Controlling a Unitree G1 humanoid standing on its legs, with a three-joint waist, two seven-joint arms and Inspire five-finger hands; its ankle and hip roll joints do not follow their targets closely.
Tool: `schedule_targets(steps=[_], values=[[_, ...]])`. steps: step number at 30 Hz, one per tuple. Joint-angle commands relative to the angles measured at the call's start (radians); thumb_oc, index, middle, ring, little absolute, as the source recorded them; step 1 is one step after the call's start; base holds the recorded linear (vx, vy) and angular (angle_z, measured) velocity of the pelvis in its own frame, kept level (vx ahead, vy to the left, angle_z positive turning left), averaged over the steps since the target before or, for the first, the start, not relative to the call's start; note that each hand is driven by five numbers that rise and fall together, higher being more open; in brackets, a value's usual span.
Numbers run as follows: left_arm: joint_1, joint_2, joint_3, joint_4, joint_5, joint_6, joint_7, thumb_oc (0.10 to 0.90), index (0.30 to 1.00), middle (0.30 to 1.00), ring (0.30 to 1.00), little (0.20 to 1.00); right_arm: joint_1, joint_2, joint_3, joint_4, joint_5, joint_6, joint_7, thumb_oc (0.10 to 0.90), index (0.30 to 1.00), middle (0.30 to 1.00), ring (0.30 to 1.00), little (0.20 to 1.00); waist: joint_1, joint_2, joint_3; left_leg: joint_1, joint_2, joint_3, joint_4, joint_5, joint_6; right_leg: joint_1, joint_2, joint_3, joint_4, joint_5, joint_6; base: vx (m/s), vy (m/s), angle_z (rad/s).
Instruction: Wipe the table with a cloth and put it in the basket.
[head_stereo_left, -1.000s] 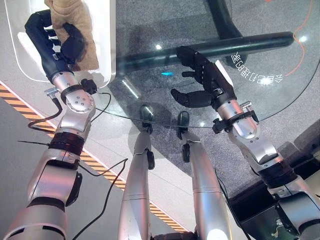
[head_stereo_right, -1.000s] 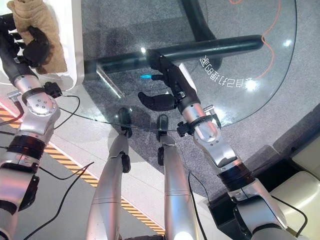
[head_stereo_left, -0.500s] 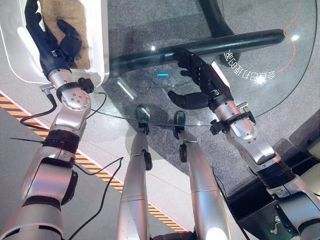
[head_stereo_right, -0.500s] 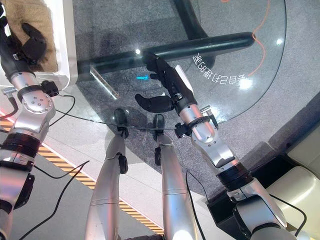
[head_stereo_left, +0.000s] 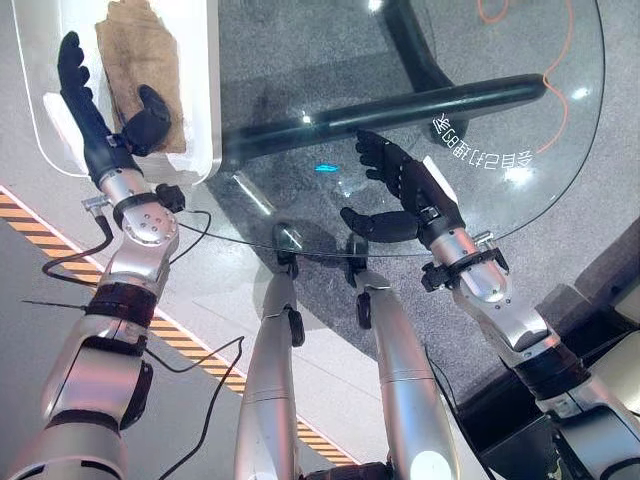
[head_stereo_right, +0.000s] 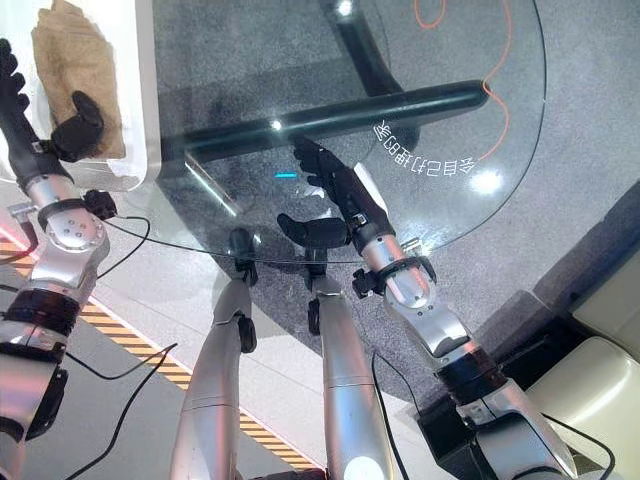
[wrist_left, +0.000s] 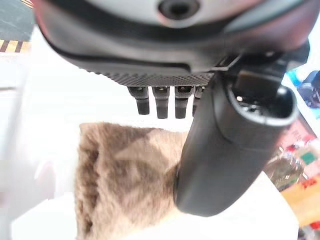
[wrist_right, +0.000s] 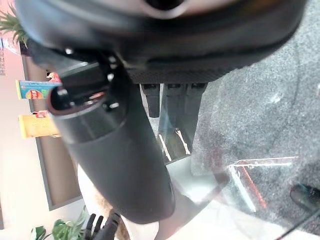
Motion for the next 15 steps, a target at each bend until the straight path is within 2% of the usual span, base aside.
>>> schedule_targets(steps=[1,4,9,11,12,15], values=[[0.086,0.018,0.118,-0.080,0.076,-0.115,0.046,0.800,0.900,0.900,0.900,0.900,0.068,0.040,-0.075,-0.180,-0.063,-0.096,0.024,0.800,0.900,0.900,0.900,0.900,0.035,-0.005,-0.022,0.089,-0.053,0.042,0.119,-0.171,0.040,0.132,0.083,0.044,-0.264,0.126,0.011,0.00,0.000,0.00],[0.128,0.006,0.140,-0.117,0.087,-0.127,0.046,0.800,0.900,0.900,0.900,0.900,0.094,0.047,-0.083,-0.189,-0.079,-0.098,0.027,0.800,0.900,0.900,0.900,0.900,0.040,-0.004,-0.022,0.106,-0.053,0.040,0.114,-0.171,0.040,0.149,0.084,0.042,-0.265,0.121,0.011,-0.01,-0.010,0.00],[0.306,-0.054,0.209,-0.273,0.110,-0.153,-0.006,0.800,0.900,0.900,0.900,0.900,0.197,0.067,-0.110,-0.166,-0.143,-0.113,0.031,0.800,0.900,0.900,0.900,0.900,0.064,-0.003,-0.022,0.196,-0.064,0.021,0.096,-0.175,0.039,0.249,0.084,0.033,-0.276,0.106,0.009,-0.02,-0.059,0.02],[0.342,-0.062,0.213,-0.304,0.127,-0.151,-0.022,0.800,0.900,0.900,0.900,0.900,0.216,0.064,-0.112,-0.156,-0.191,-0.109,0.019,0.800,0.900,0.900,0.900,0.900,0.069,-0.004,-0.022,0.220,-0.066,0.017,0.089,-0.175,0.038,0.272,0.084,0.030,-0.279,0.103,0.010,-0.02,-0.053,0.10],[0.390,-0.072,0.218,-0.349,0.138,-0.129,-0.054,0.800,0.900,0.900,0.900,0.900,0.242,0.056,-0.115,-0.138,-0.232,-0.097,0.017,0.800,0.900,0.900,0.900,0.900,0.077,-0.006,-0.022,0.262,-0.070,0.010,0.073,-0.172,0.037,0.317,0.082,0.024,-0.288,0.101,0.010,-0.03,-0.056,0.12],[0.434,-0.078,0.209,-0.366,0.106,-0.113,-0.110,0.800,0.900,0.900,0.900,0.900,0.269,0.048,-0.115,-0.089,-0.242,-0.102,0.023,0.800,0.900,0.900,0.900,0.900,0.084,-0.009,-0.022,0.308,-0.072,0.003,0.061,-0.170,0.033,0.367,0.079,0.017,-0.297,0.099,0.013,-0.03,-0.053,0.01]])
